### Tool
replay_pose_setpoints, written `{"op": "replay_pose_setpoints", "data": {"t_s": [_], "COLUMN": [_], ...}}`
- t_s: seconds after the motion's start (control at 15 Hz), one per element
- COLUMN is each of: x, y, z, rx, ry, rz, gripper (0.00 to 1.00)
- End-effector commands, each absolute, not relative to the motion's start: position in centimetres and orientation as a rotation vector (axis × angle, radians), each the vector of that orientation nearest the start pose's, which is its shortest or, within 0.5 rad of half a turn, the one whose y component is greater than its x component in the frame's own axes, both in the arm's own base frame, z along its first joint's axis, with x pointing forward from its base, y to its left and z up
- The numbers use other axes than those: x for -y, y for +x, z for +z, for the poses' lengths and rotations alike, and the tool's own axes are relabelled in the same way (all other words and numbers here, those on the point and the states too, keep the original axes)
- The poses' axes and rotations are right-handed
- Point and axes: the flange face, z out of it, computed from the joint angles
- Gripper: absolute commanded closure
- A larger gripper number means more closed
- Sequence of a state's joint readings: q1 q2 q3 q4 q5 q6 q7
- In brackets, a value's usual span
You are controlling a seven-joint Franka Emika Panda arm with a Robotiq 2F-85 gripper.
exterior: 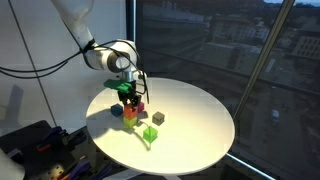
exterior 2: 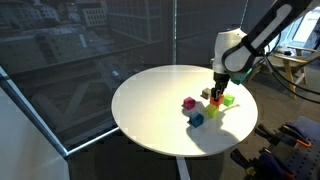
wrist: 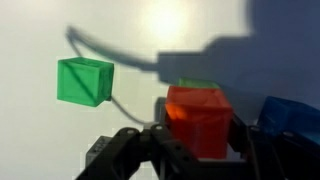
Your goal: Put the orange building block on top of the blue building block
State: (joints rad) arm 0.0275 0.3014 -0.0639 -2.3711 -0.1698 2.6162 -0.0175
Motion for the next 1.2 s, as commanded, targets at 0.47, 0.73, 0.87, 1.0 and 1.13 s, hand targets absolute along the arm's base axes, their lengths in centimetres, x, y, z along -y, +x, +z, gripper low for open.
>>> {"op": "replay_pose_setpoints", "data": {"t_s": [0.47, 0.73, 0.87, 1.0, 1.13], "x": [-1.6, -3.2, -4.1, -5.1, -6.0], "y": [50.3, 50.3, 50.3, 50.2, 50.1], "z": [20.8, 21.2, 21.5, 21.7, 22.0], "rx": [0.243, 0.285, 0.315, 0.342, 0.371], "ry": [-3.293, -3.285, -3.274, -3.267, -3.261], "rz": [0.049, 0.04, 0.035, 0.029, 0.027], "gripper": [0.72, 0.72, 0.72, 0.72, 0.72]}}
